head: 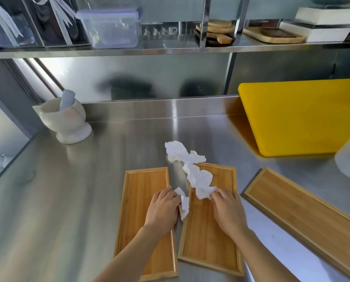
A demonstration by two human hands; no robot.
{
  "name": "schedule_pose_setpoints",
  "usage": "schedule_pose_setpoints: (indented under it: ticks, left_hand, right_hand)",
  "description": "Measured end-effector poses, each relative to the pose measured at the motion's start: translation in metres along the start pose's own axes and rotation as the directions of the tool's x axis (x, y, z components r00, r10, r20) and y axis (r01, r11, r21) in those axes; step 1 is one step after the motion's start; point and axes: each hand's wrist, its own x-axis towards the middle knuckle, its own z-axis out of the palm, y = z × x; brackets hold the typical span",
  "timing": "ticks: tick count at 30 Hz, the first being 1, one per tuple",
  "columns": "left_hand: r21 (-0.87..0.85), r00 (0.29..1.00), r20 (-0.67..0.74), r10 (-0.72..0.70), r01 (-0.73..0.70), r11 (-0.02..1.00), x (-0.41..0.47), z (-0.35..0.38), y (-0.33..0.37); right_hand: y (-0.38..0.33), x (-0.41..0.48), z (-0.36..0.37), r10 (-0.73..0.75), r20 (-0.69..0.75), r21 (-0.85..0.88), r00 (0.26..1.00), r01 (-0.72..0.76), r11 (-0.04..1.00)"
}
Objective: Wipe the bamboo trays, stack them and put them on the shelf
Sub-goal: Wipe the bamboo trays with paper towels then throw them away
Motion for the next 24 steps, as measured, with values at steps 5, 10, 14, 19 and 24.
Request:
schedule_pose_setpoints:
  ticks: [5,10,14,19,24]
  left_hand:
    - [-0.420,0.983,-0.053,-0.176,0.138,0.897,-0.001,-0.012,0.000]
    - [-0.617,0.935,-0.048,-0.352,0.249,0.746,0.015,-0.032,-0.003]
    - [-0.621,0.915,-0.059,-0.399,0.279,0.732,0.027,-0.039,0.006]
    - [-0.398,0.928,-0.197,-0.317,0.220,0.891,0.049,-0.040,0.028]
    - [-0.194,0.980,-0.184,-0.076,0.040,0.980,0.070,-0.015,0.055]
  right_hand:
    - [0.001,0.002,-0.015,0.140,-0.122,0.194,0.983,-0.115,0.974]
    - [0.004,0.007,-0.030,0.243,-0.162,0.335,0.956,-0.178,0.925]
    - [0.004,0.015,-0.038,0.269,-0.209,0.393,0.940,-0.171,0.904]
    - [0.007,0.025,-0.045,0.277,-0.237,0.443,0.931,-0.151,0.884]
    - [0.019,0.034,-0.051,0.224,-0.247,0.394,0.943,-0.113,0.912]
